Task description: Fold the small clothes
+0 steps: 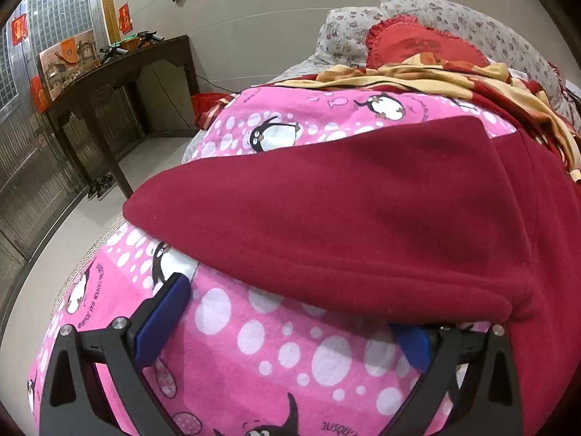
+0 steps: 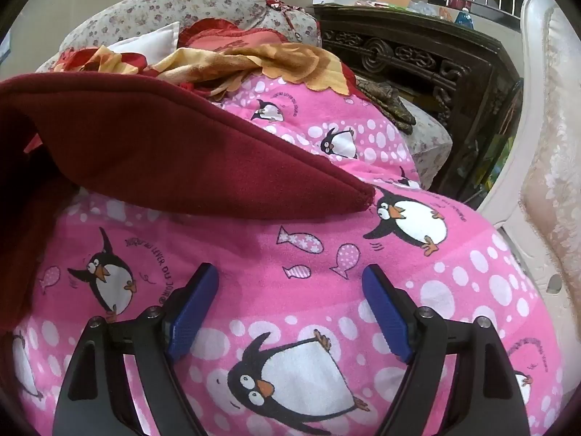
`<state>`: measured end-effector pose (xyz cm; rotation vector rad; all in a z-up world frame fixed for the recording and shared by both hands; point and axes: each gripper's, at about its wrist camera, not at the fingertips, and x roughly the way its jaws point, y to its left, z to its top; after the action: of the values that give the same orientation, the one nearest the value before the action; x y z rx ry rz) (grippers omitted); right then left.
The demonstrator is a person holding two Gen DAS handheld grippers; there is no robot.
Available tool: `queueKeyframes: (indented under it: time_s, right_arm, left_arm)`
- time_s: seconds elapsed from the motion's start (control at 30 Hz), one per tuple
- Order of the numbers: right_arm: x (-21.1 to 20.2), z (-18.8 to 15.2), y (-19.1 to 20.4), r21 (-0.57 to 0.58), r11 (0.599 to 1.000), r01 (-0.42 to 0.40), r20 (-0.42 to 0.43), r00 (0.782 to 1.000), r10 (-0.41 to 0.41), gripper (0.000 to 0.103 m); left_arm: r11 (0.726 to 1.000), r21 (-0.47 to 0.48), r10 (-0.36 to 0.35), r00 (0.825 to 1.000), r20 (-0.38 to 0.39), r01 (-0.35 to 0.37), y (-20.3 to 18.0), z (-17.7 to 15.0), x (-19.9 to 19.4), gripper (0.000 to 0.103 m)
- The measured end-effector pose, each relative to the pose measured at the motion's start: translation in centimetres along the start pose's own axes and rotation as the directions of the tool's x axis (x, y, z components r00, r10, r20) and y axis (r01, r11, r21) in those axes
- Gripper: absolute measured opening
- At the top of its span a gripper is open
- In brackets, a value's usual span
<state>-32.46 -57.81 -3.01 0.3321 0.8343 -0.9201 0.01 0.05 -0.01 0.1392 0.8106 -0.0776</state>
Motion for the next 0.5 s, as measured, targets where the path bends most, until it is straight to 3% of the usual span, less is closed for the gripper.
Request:
queueKeyframes:
  time_s: [0.17,0.37,0.5]
  right_arm:
    - [-0.8,1.0,-1.0,0.044,0.998,-0.046,-0.101,0.994,0.050,0.096]
    - [-10.1,-1.3,-2.4,-0.023,0.994,-0.104,-0.005,0.995,0.104,0.096]
    - [-17.2,1.0,-2.5,-0.112,0.987,-0.119,0.017,0.992,0.122,0.096]
  left_arm:
    - [1.000,0.003,0.002,1.000,-0.001,-0.002,0.2,0.0,0.0,0.103]
    - [1.000,0.019,0.012,1.000,-0.026,-0.011,-0.1,0.0,-0.1,0.103]
    - [1.000,0.030,-0.002,0.997,-0.077,0.004,-0.3,0.0,-1.9,0.103]
